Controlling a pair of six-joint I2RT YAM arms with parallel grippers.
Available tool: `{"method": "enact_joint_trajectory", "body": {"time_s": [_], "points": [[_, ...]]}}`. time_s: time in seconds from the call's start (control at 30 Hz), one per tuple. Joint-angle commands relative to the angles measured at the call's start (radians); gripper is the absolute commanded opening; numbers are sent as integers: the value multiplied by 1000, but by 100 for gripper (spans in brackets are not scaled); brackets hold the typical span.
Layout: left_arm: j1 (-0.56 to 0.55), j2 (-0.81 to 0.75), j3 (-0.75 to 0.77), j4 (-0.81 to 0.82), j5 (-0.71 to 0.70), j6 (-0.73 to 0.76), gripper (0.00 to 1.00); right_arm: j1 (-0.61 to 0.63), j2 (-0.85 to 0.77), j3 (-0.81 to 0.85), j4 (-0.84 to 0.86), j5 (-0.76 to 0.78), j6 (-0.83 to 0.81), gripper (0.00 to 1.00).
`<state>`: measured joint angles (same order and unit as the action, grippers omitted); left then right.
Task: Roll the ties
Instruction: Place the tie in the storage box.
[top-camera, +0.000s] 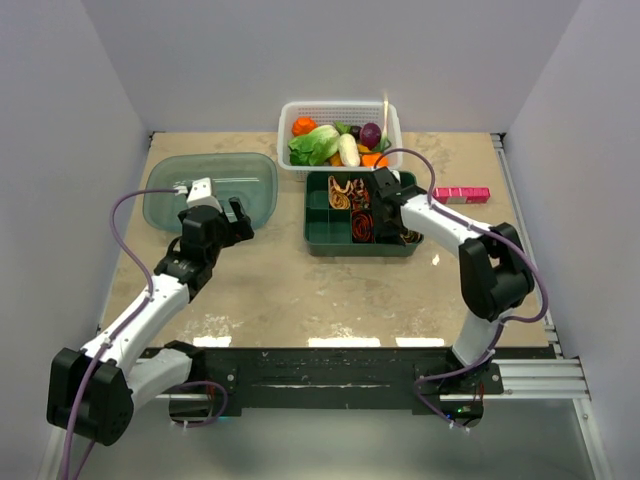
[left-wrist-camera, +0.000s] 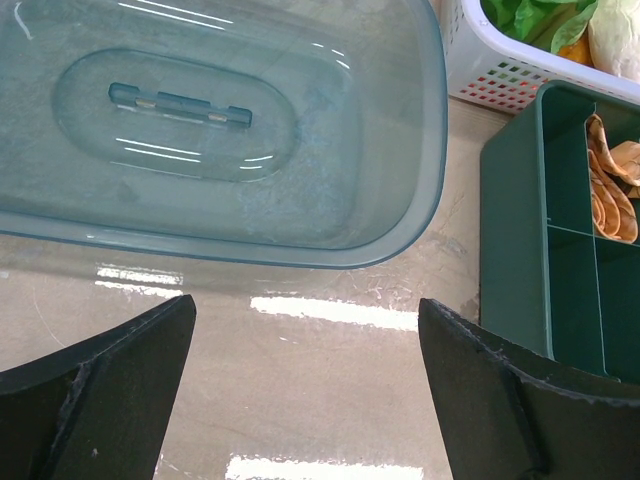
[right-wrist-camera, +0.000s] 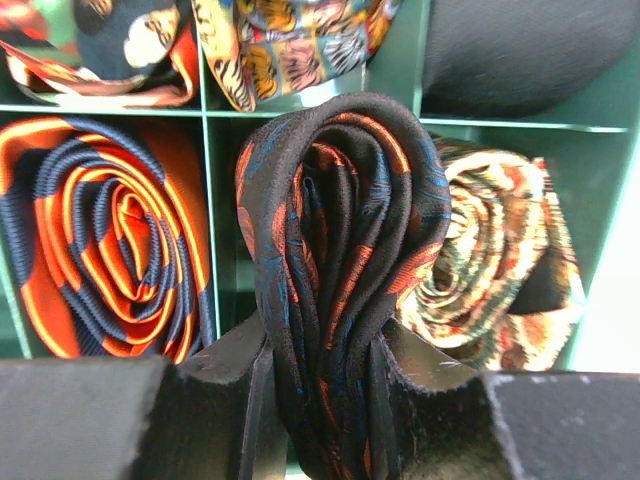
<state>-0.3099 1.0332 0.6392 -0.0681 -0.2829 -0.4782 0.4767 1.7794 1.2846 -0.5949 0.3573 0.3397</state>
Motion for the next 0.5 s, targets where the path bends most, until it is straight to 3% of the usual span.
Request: {"method": "enact_joint_trajectory", "body": {"time_s": [0.0,0.47], "points": [[2,5,10,53,4,12,98,-6,23,36,29,8,2,0],[2,19,11,53,2,16,98,-13,155,81,35,-17,-13,0]]}}
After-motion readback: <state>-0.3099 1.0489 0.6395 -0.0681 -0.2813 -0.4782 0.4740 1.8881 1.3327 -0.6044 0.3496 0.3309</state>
